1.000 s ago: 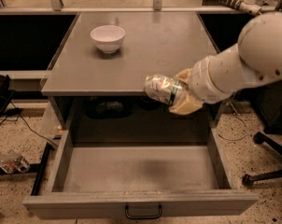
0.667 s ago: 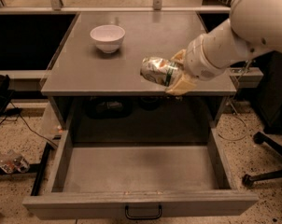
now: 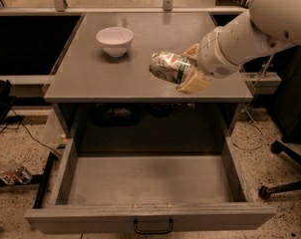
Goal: Pick 7up can from top drawer and place on counter
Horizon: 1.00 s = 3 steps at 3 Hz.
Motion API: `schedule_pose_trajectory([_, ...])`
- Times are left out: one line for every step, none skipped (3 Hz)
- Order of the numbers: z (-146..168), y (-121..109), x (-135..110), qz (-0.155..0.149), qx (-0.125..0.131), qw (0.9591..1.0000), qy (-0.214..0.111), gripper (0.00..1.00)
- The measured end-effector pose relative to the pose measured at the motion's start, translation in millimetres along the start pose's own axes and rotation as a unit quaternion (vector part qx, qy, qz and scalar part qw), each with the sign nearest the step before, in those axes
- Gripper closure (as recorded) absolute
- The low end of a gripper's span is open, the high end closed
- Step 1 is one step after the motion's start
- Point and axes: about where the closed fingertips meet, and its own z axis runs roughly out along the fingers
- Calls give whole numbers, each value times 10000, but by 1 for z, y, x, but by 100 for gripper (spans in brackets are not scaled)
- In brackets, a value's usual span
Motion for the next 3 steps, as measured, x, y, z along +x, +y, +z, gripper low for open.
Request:
schedule_pose_trajectory([-17,-30,-6,-107,349,9993,72,100])
schedule_pose_trajectory([-21,-77,-10,-259,621,9976,148,100])
schedule_pose_trajectory([-12,-116,-9,-301,714,9970,73,100])
